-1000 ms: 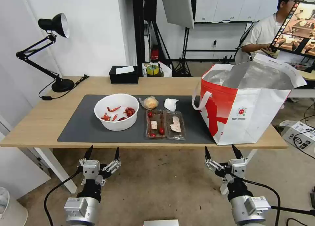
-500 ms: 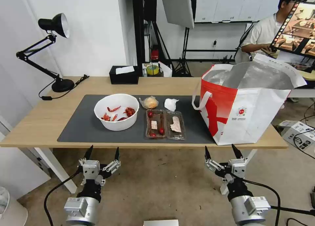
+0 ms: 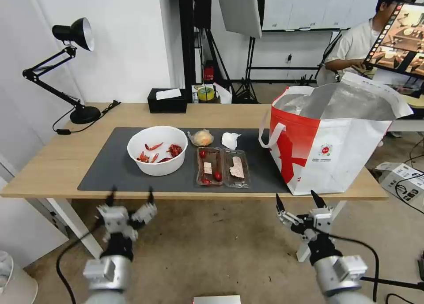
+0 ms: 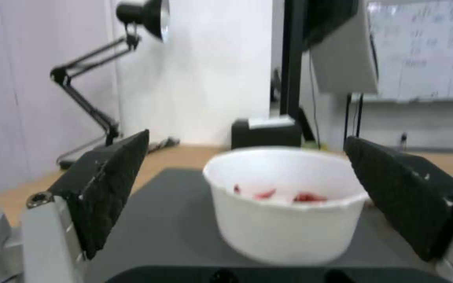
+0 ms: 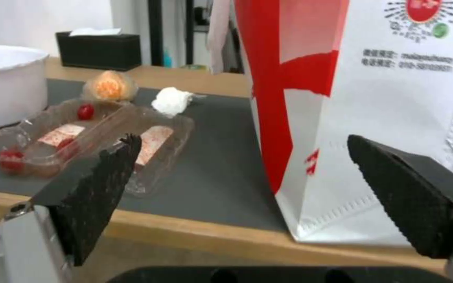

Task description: Pick up the trash from the table and place it into the takeout bag.

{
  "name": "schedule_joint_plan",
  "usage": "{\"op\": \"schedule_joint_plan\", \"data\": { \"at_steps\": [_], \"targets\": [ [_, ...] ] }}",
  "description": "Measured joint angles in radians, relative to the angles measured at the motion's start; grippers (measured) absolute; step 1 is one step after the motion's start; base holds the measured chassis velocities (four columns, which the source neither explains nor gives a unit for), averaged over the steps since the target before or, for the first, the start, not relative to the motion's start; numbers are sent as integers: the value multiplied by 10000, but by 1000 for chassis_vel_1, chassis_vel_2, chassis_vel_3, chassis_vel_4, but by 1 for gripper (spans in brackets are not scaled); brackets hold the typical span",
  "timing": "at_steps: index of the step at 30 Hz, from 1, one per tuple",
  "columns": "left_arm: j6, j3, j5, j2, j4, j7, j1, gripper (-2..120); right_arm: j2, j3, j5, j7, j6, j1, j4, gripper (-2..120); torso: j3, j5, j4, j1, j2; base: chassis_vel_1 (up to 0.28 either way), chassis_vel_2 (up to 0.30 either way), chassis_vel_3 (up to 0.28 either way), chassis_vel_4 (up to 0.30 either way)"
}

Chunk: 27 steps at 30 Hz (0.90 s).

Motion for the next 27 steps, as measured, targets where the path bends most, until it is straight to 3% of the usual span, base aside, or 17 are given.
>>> {"op": "schedule_joint_plan", "data": {
  "at_steps": [1,3,6,27],
  "targets": [
    [0,0,0,0,0,0,0,100,0,0,0,0,0,0,0,100,0,0,0,0,0,0,0,0,0],
    [-209,-2,-44,-6,48,58,-14,100,-782,158,767,4,-464,351,37,100,-1,-2,2,-1,1,0,0,0,0],
    [-239,-6,-50,0,68,138,30,100,-1154,161,1202,-163,-6,558,10,100,0,-2,4,-1,1,0,0,0,0],
    [-183,71,29,-31,205,390,321,100,-935,-98,1264,-196,154,543,-304,100,-3,-3,1,-2,1,0,0,0,0]
  ]
}}
